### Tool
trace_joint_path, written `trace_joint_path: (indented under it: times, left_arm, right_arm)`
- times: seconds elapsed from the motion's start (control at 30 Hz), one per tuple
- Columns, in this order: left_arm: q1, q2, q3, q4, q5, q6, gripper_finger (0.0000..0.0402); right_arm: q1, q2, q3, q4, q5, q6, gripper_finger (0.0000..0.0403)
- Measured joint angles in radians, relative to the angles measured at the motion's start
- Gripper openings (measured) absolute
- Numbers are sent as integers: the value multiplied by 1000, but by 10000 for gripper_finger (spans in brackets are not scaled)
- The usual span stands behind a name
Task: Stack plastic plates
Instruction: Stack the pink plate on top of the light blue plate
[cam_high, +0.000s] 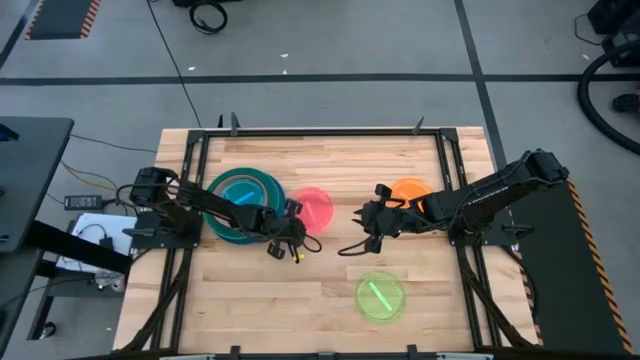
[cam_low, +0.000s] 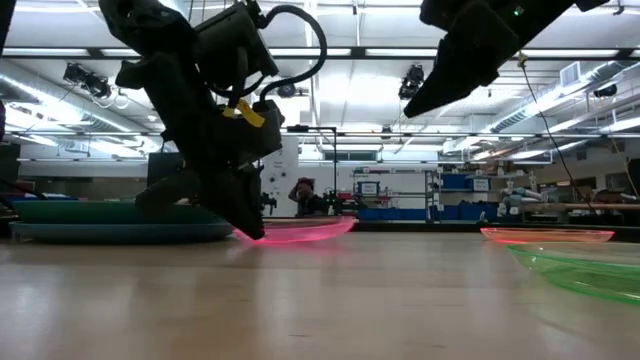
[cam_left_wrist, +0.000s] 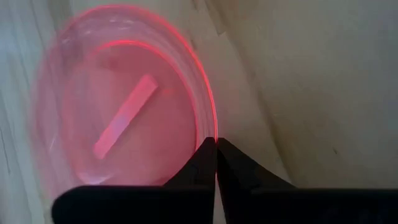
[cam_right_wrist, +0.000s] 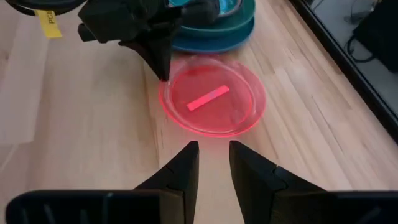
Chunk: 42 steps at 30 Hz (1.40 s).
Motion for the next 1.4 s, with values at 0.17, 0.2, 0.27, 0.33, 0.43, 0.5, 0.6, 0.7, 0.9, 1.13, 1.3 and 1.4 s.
trace_joint_path:
  times: [0.17,0.2,0.27,0.33,0.43,0.5,0.6,0.7,0.9,1.13,1.3,1.4]
  left_arm:
    - [-18,-3,1,6,-1,-15,9]
    - [-24,-3,6,-3,-8,-24,9]
    - [-40,-3,31,-32,-24,-36,7]
    - [-55,-3,69,-70,-47,-54,5]
    - [-78,-3,141,-179,-64,-97,4]
    - [-90,-3,197,-258,-67,-146,3]
    - [-108,-3,269,-402,-68,-223,2]
    - [-129,-4,326,-522,-87,-281,2]
    - [-183,-4,384,-727,-172,-399,1]
    - [-237,-4,392,-906,-176,-607,1]
    - [-268,-10,391,-1023,-175,-709,1]
    - [-282,-22,392,-1082,-180,-763,1]
  right_arm:
    - [1,0,0,7,8,-24,100]
    - [0,0,0,7,15,-25,100]
    - [0,0,0,6,32,-27,100]
    - [1,0,0,0,49,-27,100]
    - [0,0,0,-19,77,-24,100]
    - [1,0,-2,-33,84,-19,100]
    - [1,-2,-28,-39,87,-16,100]
    - [-4,-3,-59,-37,105,13,100]
    - [-2,-3,-93,-37,218,91,100]
    - [4,-3,-145,52,300,107,100]
    - [3,-3,-160,79,299,105,100]
    - [3,-3,-160,82,300,107,100]
